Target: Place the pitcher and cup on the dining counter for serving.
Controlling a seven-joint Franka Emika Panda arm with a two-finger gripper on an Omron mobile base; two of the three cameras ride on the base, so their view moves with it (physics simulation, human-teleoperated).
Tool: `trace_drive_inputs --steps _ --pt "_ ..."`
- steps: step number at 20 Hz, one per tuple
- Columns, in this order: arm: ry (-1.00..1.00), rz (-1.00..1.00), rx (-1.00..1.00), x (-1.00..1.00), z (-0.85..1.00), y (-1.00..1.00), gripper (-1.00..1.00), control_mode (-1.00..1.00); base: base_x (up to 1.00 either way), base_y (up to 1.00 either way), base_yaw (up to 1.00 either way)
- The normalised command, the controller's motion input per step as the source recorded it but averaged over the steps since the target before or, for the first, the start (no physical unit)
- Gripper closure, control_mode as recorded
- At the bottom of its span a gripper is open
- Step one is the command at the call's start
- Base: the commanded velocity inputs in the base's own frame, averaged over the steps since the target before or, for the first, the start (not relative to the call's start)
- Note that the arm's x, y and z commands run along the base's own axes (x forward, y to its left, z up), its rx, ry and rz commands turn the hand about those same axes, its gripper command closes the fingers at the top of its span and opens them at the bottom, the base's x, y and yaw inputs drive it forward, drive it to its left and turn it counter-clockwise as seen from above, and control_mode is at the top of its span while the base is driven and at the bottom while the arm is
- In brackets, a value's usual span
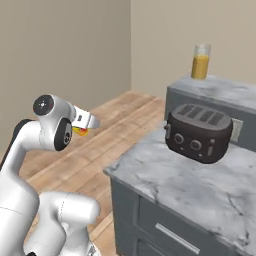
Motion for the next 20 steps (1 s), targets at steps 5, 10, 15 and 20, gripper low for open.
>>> trace_drive_inputs --steps 5,10,15,20 --pt "0.00 0.00 0.00 0.00 0.00 0.00 1.00 1.00 1.00 1.00 -0.01" --pt "0.00 0.00 0.00 0.00 0.00 0.00 1.00 1.00 1.00 1.00 -0.11" --pt "0.00 0.00 0.00 0.00 0.00 0.00 1.00 1.00 1.00 0.95 -0.37" --pt "0.00 0.00 0.00 0.00 0.00 0.00 1.00 1.00 1.00 0.73 -0.51"
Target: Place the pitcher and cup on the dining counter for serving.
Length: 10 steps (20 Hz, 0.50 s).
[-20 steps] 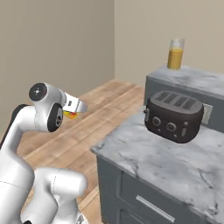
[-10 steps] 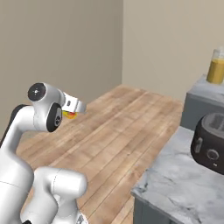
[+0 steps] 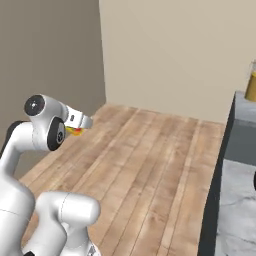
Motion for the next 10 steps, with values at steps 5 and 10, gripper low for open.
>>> trace_drive_inputs --steps 5,10 --pt "0.00 0.00 0.00 0.00 0.00 0.00 1.00 1.00 1.00 0.22 -0.44" --pt "0.00 0.00 0.00 0.00 0.00 0.00 1.00 1.00 1.00 0.01 -0.35"
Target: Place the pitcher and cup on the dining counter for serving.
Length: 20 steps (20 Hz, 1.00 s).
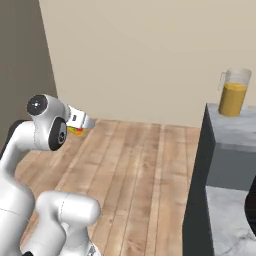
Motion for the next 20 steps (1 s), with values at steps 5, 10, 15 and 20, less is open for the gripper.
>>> trace_drive_inputs --steps 5,10,15,20 --pt "0.00 0.00 0.00 0.00 0.00 0.00 1.00 1.00 1.00 0.00 -0.33" --pt "0.00 0.00 0.00 0.00 0.00 0.00 1.00 1.00 1.00 0.00 -0.32" --pt "0.00 0.00 0.00 0.00 0.00 0.00 1.00 1.00 1.00 0.01 -0.48" --pt "0.00 0.00 0.00 0.00 0.00 0.00 1.00 1.00 0.99 0.08 -0.54"
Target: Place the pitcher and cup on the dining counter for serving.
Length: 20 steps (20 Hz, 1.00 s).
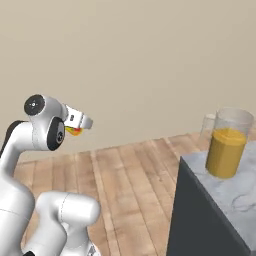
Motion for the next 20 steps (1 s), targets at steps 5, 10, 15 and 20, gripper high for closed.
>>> trace_drive_inputs --steps 5,10,15,20 --pt "0.00 0.00 0.00 0.00 0.00 0.00 1.00 1.00 0.79 0.12 -0.63" --pt "0.00 0.00 0.00 0.00 0.00 0.00 1.00 1.00 0.52 0.14 -0.69" --pt "0.00 0.00 0.00 0.00 0.00 0.00 1.00 1.00 0.46 0.10 -0.71" --pt "0.00 0.00 0.00 0.00 0.00 0.00 1.00 1.00 0.71 0.24 -0.66"
